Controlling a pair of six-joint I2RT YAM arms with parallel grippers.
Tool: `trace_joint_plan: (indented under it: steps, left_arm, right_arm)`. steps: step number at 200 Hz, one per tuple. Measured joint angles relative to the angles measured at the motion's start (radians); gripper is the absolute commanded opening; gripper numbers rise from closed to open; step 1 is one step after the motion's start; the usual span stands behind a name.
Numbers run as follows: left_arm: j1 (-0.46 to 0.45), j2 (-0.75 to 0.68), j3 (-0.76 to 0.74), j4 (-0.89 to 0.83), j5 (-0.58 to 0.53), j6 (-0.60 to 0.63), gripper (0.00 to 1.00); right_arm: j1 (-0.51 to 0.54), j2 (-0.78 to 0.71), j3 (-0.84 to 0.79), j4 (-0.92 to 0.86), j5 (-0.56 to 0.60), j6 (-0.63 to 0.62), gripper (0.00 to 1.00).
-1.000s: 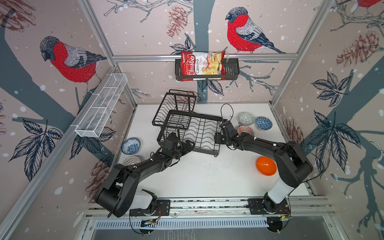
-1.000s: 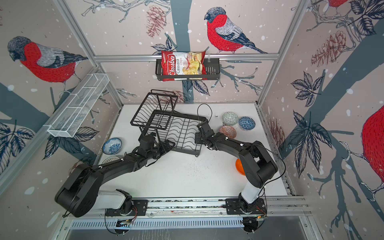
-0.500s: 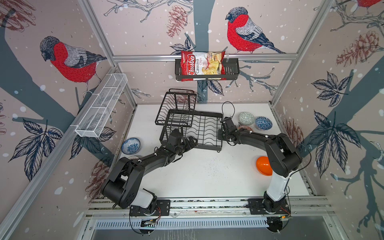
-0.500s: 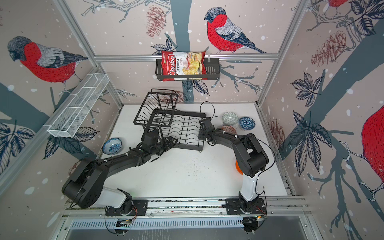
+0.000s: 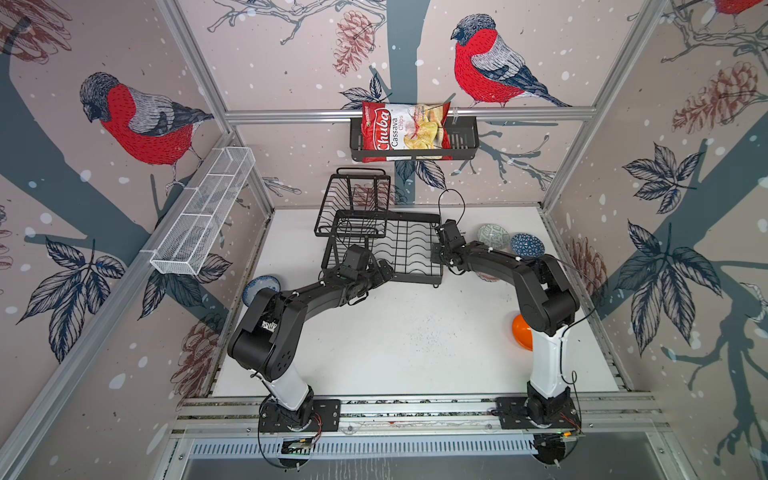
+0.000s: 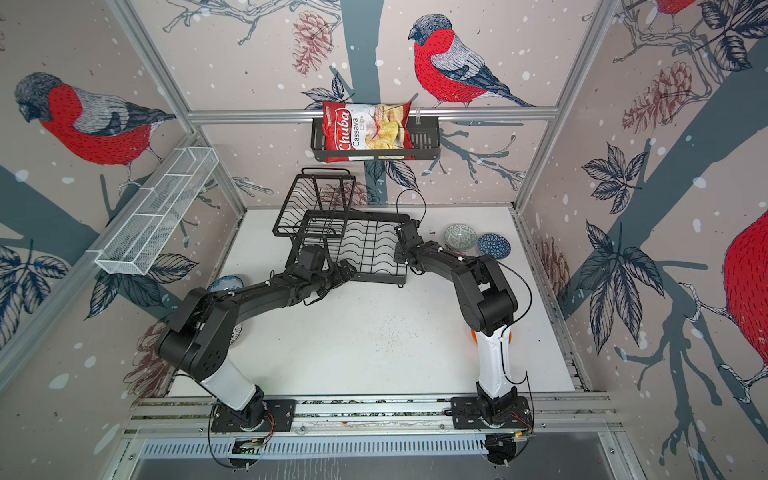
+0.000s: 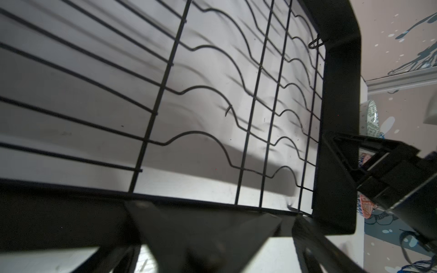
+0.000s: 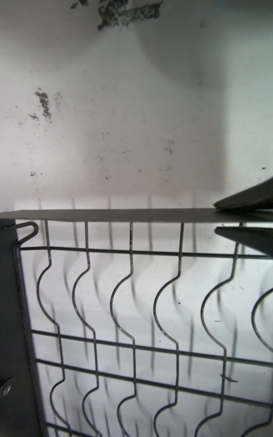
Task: Load the bowls into the dish rack
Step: 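Hold the rack with both grippers and straighten it on the table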
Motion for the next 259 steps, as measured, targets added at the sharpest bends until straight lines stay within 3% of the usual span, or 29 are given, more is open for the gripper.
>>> trace_joint_plan:
  steps: [18, 77, 117, 177, 235, 259]
  left_arm:
    - [0.000, 0.004, 0.001, 0.005, 0.015, -0.010, 0.98]
    - [-0.004, -0.066, -0.056, 0.039, 0.080, -0.015, 0.98]
    - [-0.006, -0.106, -0.090, 0.040, 0.081, -0.015, 0.98]
    - [-0.019, -0.199, -0.160, 0.033, 0.079, 0.017, 0.98]
    - [-0.019, -0.231, -0.217, 0.033, 0.063, 0.038, 0.98]
    - [-0.019, -0.237, -0.233, 0.033, 0.063, 0.037, 0.98]
  right_arm:
    - [0.001, -0.021, -0.035, 0.056, -0.016, 0.000, 0.48]
    - [0.022, -0.205, -0.193, 0.073, -0.049, 0.000, 0.51]
    - [0.022, -0.182, -0.229, 0.080, -0.049, 0.000, 0.44]
    - [0.025, -0.148, -0.229, 0.093, -0.017, 0.000, 0.18]
    - [0.023, -0.139, -0.219, 0.117, 0.025, 0.018, 0.07]
    - [0.022, -0.122, -0.197, 0.105, 0.049, -0.034, 0.02]
